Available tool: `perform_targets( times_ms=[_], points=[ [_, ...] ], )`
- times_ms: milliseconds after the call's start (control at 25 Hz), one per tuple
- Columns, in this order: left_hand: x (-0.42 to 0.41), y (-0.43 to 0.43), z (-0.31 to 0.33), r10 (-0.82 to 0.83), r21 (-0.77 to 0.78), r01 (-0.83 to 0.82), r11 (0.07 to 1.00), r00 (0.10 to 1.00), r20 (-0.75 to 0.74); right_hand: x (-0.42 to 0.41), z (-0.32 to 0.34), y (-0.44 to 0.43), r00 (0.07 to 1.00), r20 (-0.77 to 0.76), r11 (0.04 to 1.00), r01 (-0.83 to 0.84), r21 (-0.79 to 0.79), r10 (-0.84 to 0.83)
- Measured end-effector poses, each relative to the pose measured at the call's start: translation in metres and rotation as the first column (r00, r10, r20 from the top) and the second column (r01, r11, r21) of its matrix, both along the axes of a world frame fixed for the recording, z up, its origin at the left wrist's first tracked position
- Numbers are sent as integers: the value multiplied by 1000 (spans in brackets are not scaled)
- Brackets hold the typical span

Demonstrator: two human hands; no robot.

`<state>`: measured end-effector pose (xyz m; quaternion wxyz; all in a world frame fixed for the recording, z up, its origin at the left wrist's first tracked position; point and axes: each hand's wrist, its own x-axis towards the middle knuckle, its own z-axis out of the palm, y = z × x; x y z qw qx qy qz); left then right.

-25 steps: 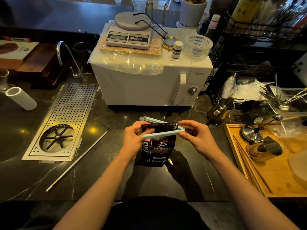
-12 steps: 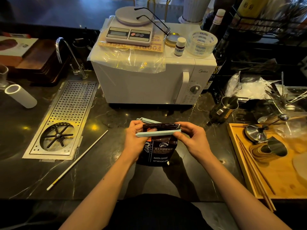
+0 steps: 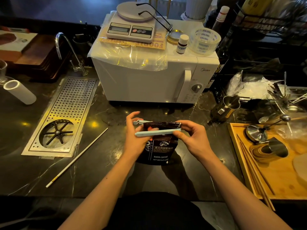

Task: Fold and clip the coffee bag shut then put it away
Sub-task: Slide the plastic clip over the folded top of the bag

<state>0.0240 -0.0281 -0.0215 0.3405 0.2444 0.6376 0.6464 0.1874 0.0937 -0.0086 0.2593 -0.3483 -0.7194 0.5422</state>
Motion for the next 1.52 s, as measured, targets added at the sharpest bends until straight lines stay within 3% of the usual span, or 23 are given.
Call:
perform_targets(
  times_ms=[120, 200, 280, 440, 600, 880, 1000, 1200, 1320, 1520],
  points=[
    [-7, -2, -2, -38, -64, 25, 998, 974, -224, 0, 1, -1, 1000, 7, 1000, 9, 6, -9],
    [-16, -3, -2, -98, -122, 51, 991, 904, -417, 0, 2, -4, 1000, 3, 1000, 23, 16, -23],
    [-27, -4, 2, -188, -185, 111, 976, 857, -480, -1, 2, -6, 1000, -6, 999, 31, 16, -31],
    [-42, -8, 10, -358, -274, 260, 926, 832, -423, 0, 5, -6, 999, 13, 998, 49, 42, -50],
    [-51, -24, 9, -286, -246, 215, 945, 908, -305, -2, 7, -6, 998, 26, 998, 48, 50, -49],
    [-56, -31, 14, -279, -188, 249, 950, 948, -154, 2, 10, -6, 998, 66, 997, 14, 79, -20],
    [-55, -32, 17, -301, -185, 266, 946, 934, -191, 2, 12, -7, 998, 67, 996, 10, 91, -16],
    [-49, -29, 18, -202, -159, 158, 975, 926, -319, 1, 11, -10, 999, 54, 995, 3, 97, -8],
    [-47, -28, 14, -151, -148, 101, 984, 909, -387, 1, 19, -8, 988, 123, 976, -114, 184, 93],
    [-46, -27, 12, -144, -134, 95, 986, 889, -434, -19, 45, -5, 912, 338, 855, -356, 376, 231]
  ],
)
